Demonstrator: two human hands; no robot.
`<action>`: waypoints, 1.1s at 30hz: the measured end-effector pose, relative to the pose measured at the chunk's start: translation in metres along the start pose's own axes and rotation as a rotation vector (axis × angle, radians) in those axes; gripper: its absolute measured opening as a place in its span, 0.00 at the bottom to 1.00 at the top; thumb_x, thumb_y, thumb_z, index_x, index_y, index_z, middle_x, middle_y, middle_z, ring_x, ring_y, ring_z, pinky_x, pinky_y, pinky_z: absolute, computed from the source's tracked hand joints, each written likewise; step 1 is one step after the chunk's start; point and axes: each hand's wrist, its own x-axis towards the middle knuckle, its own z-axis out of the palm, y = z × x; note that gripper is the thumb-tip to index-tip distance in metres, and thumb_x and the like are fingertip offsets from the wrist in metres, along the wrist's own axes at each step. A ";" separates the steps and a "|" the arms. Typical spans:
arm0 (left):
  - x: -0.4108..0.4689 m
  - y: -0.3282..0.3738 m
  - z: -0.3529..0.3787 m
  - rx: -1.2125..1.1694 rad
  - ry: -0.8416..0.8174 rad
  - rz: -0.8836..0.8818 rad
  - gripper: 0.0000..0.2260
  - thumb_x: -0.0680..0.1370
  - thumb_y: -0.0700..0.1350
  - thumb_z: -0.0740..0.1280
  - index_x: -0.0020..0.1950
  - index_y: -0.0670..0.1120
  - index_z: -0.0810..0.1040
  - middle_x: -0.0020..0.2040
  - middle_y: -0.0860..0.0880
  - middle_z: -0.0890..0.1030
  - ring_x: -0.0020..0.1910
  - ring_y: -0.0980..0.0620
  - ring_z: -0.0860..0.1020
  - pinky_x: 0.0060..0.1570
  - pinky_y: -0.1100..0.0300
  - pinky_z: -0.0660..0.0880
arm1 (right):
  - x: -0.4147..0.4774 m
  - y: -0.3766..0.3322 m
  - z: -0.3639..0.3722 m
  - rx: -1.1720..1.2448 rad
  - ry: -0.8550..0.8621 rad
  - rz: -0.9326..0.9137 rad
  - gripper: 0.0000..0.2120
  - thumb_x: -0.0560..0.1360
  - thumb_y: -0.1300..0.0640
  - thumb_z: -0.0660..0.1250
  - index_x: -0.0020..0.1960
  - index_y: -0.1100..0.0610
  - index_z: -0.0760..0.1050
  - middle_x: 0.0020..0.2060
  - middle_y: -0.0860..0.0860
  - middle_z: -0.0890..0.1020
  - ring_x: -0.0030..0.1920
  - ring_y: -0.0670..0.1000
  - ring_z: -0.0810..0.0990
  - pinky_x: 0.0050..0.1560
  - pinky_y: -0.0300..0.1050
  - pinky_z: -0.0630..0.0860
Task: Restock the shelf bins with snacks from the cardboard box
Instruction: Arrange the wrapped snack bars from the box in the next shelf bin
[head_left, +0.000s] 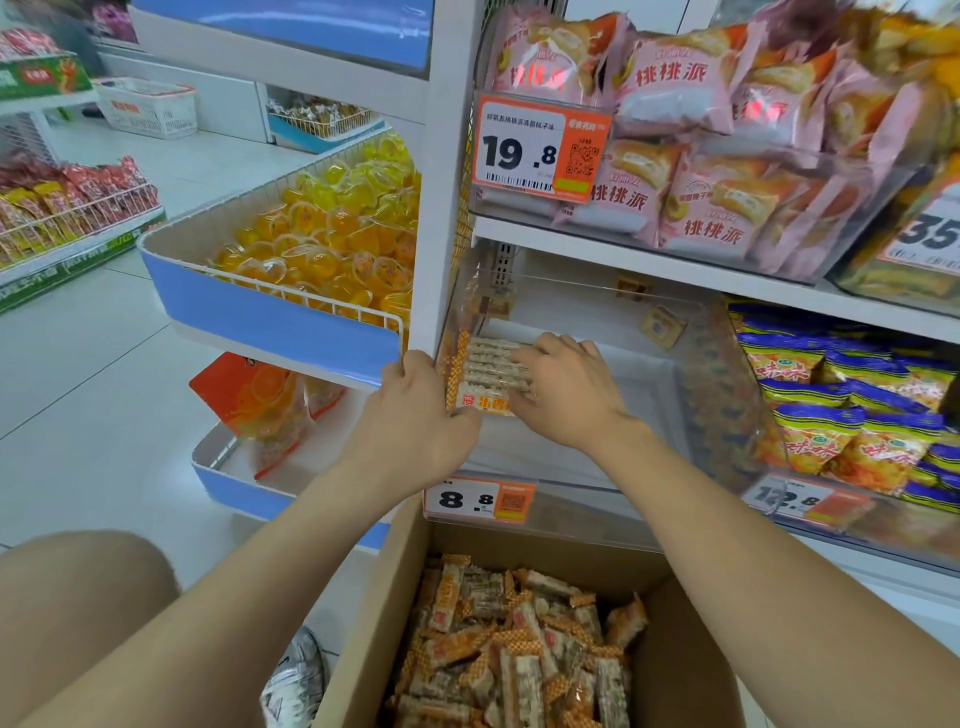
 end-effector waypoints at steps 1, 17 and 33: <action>-0.003 0.000 0.001 0.057 0.055 0.028 0.22 0.81 0.49 0.66 0.71 0.41 0.65 0.60 0.44 0.67 0.62 0.38 0.71 0.55 0.51 0.66 | -0.006 -0.001 -0.006 0.097 0.039 0.038 0.18 0.79 0.47 0.66 0.66 0.52 0.80 0.57 0.52 0.82 0.59 0.57 0.79 0.62 0.53 0.73; -0.078 -0.015 0.094 0.340 -0.627 0.647 0.05 0.81 0.48 0.67 0.52 0.50 0.82 0.46 0.54 0.83 0.44 0.55 0.78 0.46 0.64 0.73 | -0.243 -0.027 -0.051 0.241 -0.492 -0.005 0.09 0.81 0.50 0.59 0.46 0.49 0.76 0.38 0.46 0.78 0.39 0.48 0.78 0.39 0.51 0.78; -0.070 -0.113 0.284 0.401 -0.762 0.242 0.29 0.80 0.35 0.65 0.78 0.55 0.66 0.82 0.45 0.59 0.66 0.44 0.78 0.57 0.52 0.81 | -0.262 -0.003 0.118 0.408 -0.946 0.561 0.22 0.84 0.58 0.60 0.78 0.60 0.65 0.71 0.64 0.71 0.68 0.63 0.76 0.65 0.56 0.79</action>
